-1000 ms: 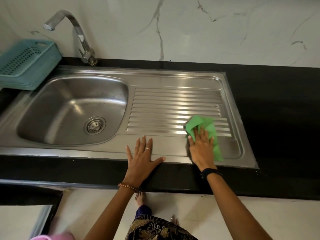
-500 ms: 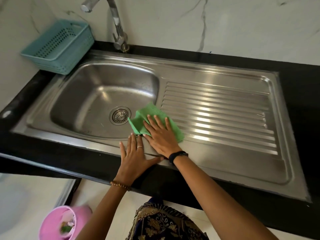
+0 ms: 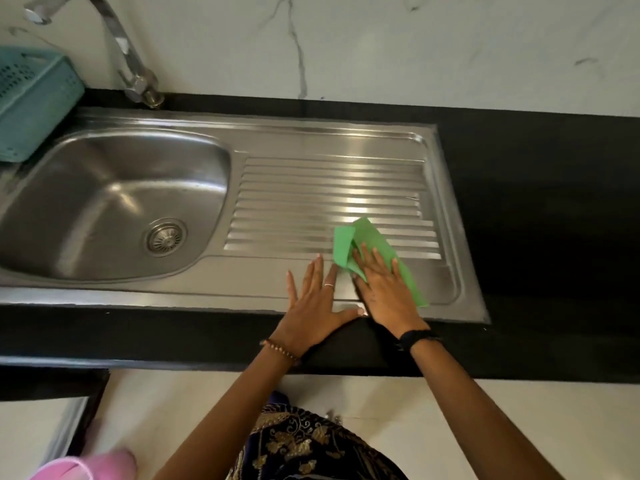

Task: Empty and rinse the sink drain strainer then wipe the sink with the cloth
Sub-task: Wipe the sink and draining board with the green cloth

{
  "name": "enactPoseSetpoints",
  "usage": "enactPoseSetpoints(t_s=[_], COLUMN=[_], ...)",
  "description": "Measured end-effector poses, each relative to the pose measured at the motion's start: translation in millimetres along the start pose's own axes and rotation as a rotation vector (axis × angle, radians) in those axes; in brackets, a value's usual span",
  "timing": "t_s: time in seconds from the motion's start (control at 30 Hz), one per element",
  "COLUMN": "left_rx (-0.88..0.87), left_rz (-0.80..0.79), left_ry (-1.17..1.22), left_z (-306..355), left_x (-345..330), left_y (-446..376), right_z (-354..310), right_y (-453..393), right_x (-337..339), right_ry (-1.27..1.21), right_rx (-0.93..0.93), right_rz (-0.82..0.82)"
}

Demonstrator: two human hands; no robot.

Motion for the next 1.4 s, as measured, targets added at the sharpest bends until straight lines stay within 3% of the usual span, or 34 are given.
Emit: enactPoseSetpoints(t_s=[0.17,0.3,0.57,0.8,1.03,1.13,1.23,1.4], left_rx=[-0.121,-0.131,-0.126,-0.125,-0.125,-0.150,-0.187,-0.127], left_rz=[-0.105,-0.084,-0.044,-0.062,-0.063,-0.051,0.043,0.185], left_ry=[0.012,-0.081,-0.080,-0.046,-0.055,-0.025,0.027,0.050], left_z=[53,54,49,48,49,49,43,1], left_x=[-24,-33,-30,-29,-28,-26,-20,-4], left_y=[-14,-12,-11,-13,-11,-10,-6,12], right_z=[65,79,98,105,98,92,82,47], right_y=[46,60,-28,-85,3,40,68,80], right_x=[35,32,48,67,51,45,47,39], right_ry=[0.124,0.143,0.211,0.216,0.143,-0.014,-0.240,-0.328], right_rx=[-0.232,-0.325,-0.280,-0.258,-0.122,-0.110,-0.149,-0.150], right_rz=[0.143,0.166,0.207,0.124,0.090,0.067,0.081,0.052])
Point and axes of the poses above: each hand's wrist, its own y-axis away from the middle knuckle, its own x-axis out of the back of the hand, z = x × y, the point moved 5 cm from there along -y, towards the middle knuckle, and after that the axes turned 4 degrees about -y, right-handed, at the moved point
